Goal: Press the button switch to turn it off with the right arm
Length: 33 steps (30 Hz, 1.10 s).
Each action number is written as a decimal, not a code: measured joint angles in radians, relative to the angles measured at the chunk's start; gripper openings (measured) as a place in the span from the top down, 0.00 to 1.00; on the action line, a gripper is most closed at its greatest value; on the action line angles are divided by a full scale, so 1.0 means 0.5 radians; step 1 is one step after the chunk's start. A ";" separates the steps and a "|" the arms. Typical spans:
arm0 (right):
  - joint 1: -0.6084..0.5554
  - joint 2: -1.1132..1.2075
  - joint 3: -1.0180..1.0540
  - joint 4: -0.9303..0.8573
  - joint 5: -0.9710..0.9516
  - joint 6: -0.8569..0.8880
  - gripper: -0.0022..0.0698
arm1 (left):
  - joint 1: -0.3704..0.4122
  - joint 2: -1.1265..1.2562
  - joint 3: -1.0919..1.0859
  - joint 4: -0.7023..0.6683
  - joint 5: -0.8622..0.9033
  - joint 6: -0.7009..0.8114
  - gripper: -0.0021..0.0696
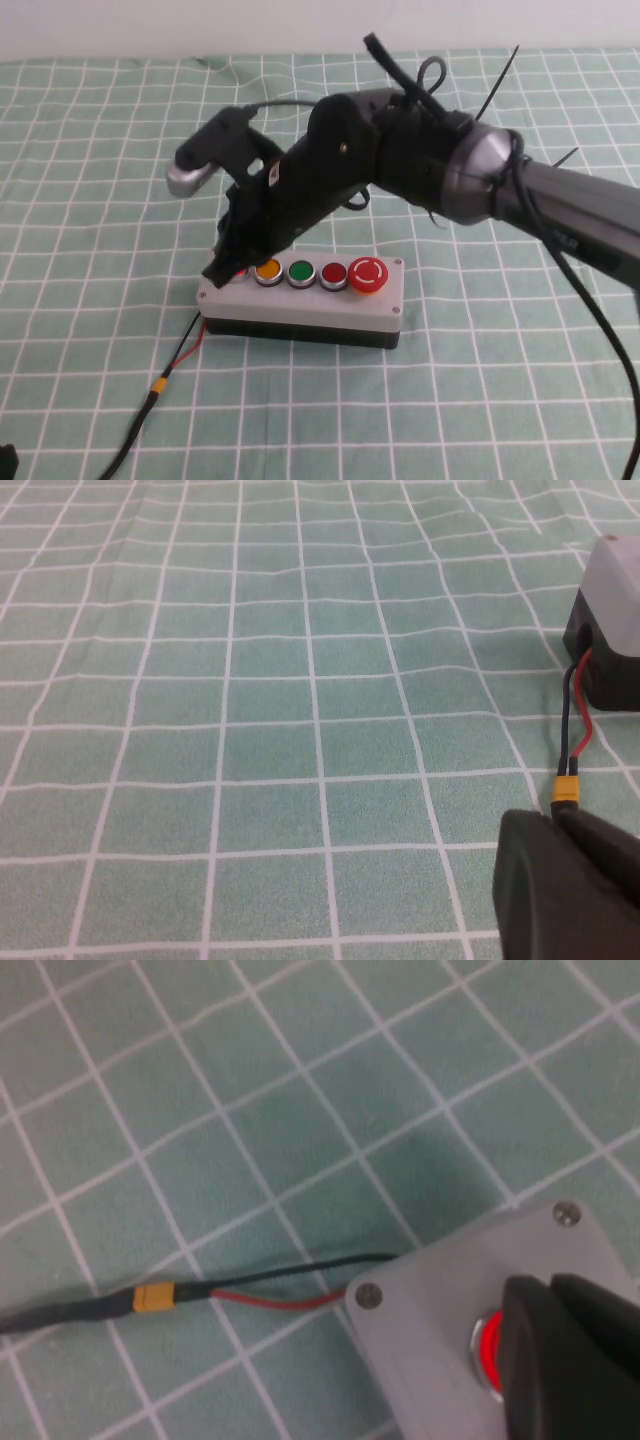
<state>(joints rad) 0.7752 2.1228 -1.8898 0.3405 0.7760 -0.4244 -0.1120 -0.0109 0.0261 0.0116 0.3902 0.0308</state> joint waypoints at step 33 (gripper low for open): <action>0.006 -1.277 0.078 -1.044 0.220 0.849 0.99 | 0.000 0.000 0.000 0.000 0.000 0.000 0.98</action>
<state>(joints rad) 0.7782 1.4841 -1.8506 -0.1812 0.8860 0.0000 -0.1120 -0.0109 0.0261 0.0116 0.3902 0.0308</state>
